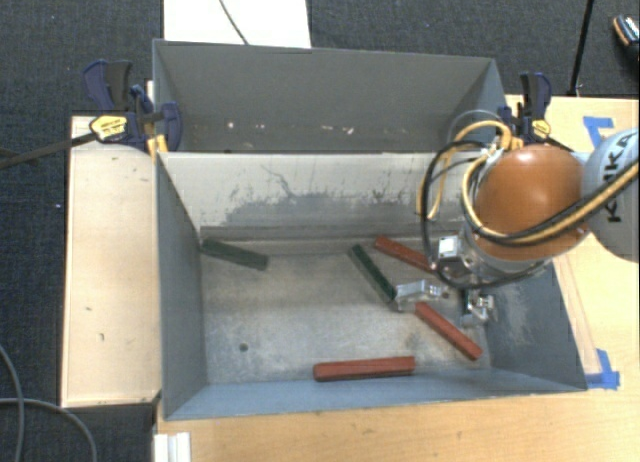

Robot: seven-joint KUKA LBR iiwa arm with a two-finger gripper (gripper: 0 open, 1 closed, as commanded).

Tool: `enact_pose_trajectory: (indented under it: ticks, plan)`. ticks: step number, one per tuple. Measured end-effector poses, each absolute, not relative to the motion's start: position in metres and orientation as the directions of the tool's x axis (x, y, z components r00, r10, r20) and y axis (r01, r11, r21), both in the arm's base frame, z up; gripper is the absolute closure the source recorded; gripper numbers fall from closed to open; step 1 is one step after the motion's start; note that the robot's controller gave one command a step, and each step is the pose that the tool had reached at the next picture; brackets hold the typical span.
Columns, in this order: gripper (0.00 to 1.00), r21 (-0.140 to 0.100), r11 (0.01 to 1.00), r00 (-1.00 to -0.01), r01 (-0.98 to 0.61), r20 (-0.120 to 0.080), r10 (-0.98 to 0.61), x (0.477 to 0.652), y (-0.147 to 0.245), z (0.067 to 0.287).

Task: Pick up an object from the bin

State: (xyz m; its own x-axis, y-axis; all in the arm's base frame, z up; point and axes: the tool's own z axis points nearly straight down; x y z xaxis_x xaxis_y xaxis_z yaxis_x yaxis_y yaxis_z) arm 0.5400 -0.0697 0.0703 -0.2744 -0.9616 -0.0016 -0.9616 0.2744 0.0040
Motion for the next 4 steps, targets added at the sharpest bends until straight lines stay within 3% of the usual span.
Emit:
enact_pose_trajectory:
  ticks: [1, 2, 3, 4]
  plan:
    - [0.00, -0.009, 0.352, -0.352, -0.936, -0.002, -0.936, 0.573, -0.107, 0.129]
    - [0.00, 0.002, 0.728, -0.728, -0.686, -0.001, -0.686, 0.575, -0.098, 0.078]
    - [0.00, -0.007, 0.515, -0.515, -0.857, -0.005, -0.857, 0.560, -0.085, 0.154]
    - [0.00, 0.003, 0.694, -0.694, -0.720, -0.001, -0.720, 0.550, -0.078, 0.069]
